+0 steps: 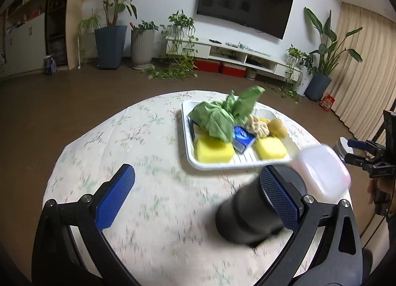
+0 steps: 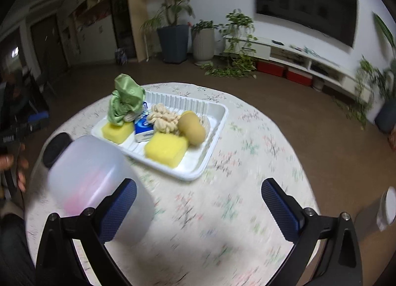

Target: Organize soft objects

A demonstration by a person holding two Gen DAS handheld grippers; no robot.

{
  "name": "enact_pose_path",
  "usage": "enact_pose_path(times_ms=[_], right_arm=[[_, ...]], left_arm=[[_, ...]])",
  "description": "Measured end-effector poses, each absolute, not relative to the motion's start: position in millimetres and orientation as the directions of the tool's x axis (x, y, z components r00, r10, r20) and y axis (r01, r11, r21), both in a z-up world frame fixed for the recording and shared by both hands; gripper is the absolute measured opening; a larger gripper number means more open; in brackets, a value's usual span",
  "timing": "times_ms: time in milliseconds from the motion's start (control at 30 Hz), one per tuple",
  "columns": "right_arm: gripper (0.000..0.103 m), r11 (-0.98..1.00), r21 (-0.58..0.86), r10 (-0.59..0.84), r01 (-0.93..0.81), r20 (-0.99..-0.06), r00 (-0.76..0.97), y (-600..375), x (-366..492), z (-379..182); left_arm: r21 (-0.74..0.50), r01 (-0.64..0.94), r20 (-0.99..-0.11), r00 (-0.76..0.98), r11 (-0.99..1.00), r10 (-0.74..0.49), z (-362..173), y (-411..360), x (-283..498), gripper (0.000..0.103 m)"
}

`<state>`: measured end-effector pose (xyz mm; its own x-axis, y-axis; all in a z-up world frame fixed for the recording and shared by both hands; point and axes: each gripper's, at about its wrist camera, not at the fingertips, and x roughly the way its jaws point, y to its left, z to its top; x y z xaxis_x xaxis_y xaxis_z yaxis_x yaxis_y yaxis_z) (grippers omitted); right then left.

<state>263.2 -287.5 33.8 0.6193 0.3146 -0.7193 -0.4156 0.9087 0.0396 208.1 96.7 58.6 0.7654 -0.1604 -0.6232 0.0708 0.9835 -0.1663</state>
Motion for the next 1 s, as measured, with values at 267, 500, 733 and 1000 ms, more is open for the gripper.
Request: enact_pose_path(times_ms=[267, 500, 733, 1000], right_arm=[[0.103, 0.937, 0.139, 0.324, -0.321, -0.692, 0.645, -292, 178, 16], [0.103, 0.951, 0.185, 0.309, -0.249, -0.644, 0.7, -271, 105, 7], [0.103, 0.97, 0.148, 0.244, -0.194, -0.598, 0.763, -251, 67, 19], [0.103, 0.977, 0.105, 0.214, -0.188, -0.582, 0.785, -237, 45, 20]], left_arm=[[-0.145, 0.062, -0.636, 0.758, 0.987, -0.141, 51, 67, 144, 0.103], [-0.2, 0.037, -0.638, 0.753, 0.979, -0.159, 44, 45, 102, 0.103], [-0.108, 0.0, -0.608, 0.791, 0.994, -0.066, 56, 24, 68, 0.103], [-0.094, -0.03, -0.627, 0.778, 0.995, -0.036, 50, 17, 54, 0.103]])
